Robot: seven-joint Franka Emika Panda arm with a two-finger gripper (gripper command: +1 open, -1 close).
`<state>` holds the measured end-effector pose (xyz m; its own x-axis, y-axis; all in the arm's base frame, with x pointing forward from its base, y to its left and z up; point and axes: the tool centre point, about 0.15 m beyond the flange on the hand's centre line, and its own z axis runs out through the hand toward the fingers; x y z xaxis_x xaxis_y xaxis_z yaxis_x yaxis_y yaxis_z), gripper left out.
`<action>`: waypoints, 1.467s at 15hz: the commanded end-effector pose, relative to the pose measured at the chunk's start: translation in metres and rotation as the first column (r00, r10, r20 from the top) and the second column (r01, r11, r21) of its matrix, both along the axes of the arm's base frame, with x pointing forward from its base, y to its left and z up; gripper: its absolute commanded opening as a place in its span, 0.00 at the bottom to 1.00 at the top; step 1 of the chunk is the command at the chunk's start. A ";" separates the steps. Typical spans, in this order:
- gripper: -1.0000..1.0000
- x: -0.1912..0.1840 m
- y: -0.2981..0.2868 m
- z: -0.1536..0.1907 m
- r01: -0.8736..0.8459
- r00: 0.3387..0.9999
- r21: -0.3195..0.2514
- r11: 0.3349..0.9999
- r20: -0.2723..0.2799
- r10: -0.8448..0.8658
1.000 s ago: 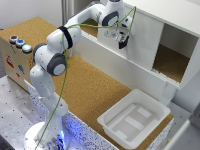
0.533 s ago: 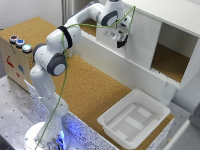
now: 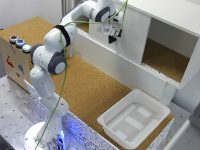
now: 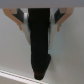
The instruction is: Slide the door to the left, then let it go
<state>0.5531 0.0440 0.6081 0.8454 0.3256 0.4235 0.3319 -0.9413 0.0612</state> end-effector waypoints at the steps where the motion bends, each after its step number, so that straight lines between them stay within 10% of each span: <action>1: 0.00 0.022 0.053 -0.018 -0.137 0.988 -0.015 0.990 0.070 0.138; 15: 0.00 -0.003 0.118 -0.010 -0.336 0.938 -0.063 0.940 0.072 0.340; 16: 1.00 -0.006 0.117 -0.008 -0.316 0.944 -0.078 0.946 0.070 0.321; 22: 1.00 -0.032 0.071 -0.008 -0.116 0.987 -0.082 0.990 0.106 0.125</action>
<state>0.5500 0.1467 0.6077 0.7169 0.5394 0.4418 0.5455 -0.8285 0.1265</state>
